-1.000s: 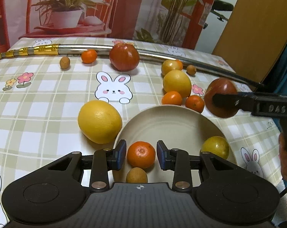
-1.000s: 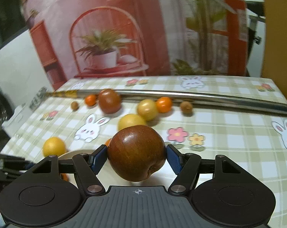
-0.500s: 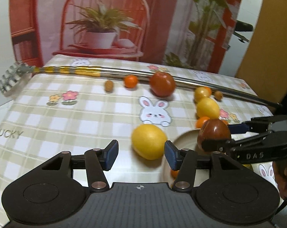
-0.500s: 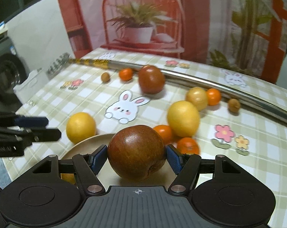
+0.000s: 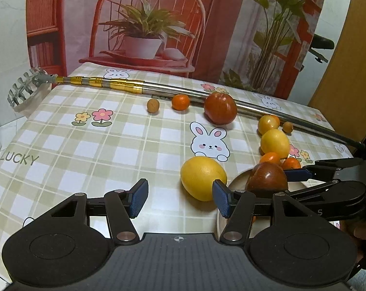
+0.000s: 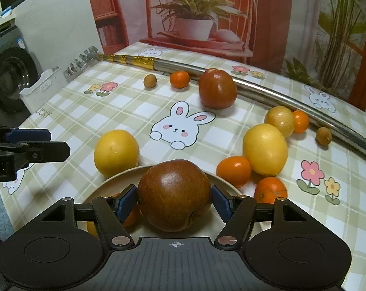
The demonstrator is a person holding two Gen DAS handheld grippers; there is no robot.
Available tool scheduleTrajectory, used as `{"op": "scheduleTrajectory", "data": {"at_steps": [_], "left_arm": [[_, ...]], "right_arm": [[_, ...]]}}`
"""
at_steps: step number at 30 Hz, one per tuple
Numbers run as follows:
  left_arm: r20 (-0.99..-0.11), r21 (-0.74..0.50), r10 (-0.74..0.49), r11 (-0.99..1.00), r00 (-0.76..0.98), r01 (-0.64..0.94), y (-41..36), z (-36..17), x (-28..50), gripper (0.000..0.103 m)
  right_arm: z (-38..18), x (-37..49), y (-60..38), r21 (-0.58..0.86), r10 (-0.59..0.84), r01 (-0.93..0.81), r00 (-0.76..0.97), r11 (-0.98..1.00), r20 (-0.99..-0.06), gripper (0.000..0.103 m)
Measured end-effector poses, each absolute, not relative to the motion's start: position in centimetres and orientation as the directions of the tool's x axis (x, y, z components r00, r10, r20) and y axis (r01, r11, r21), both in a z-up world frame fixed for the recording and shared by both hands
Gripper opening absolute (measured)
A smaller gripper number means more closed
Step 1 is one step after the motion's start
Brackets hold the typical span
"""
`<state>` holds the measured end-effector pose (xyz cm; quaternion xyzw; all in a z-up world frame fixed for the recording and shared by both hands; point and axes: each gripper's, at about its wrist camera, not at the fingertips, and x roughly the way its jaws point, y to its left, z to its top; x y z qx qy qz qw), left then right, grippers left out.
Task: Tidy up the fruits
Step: 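Release the tangerine onto the plate with the left tool while the right tool sets the apple there, then close the left tool on another small brown round fruit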
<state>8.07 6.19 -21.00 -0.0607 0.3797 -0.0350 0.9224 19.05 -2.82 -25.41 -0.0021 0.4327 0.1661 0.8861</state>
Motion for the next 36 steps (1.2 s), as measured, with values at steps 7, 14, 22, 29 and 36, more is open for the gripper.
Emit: {"op": "scheduleTrajectory", "data": {"at_steps": [7, 14, 22, 29, 36], "left_arm": [[-0.702, -0.135, -0.108, 0.991, 0.704, 0.017, 6.1, -21.2, 8.0, 0.061], [-0.705, -0.127, -0.103, 0.992, 0.701, 0.018, 5.9, -21.3, 8.1, 0.061], [-0.699, -0.114, -0.085, 0.994, 0.711, 0.007, 6.3, -20.8, 8.3, 0.061], [-0.684, -0.100, -0.055, 0.995, 0.728, -0.018, 7.1, -19.7, 8.7, 0.061], [-0.677, -0.094, -0.041, 0.995, 0.735, -0.031, 7.4, -19.0, 9.1, 0.061]], "right_arm": [[-25.5, 19.0, -2.9, 0.161, 0.307, -0.291, 0.572, 0.943, -0.761, 0.064], [-25.5, 18.7, -3.7, 0.216, 0.338, -0.269, 0.590, 0.939, -0.734, 0.064], [-23.9, 17.5, -5.3, 0.239, 0.334, -0.233, 0.656, 0.943, -0.677, 0.064], [-21.8, 16.4, -9.3, 0.312, 0.340, -0.183, 0.738, 0.932, -0.583, 0.084], [-20.2, 15.4, -11.1, 0.255, 0.306, -0.192, 0.770, 0.948, -0.560, 0.102]]}}
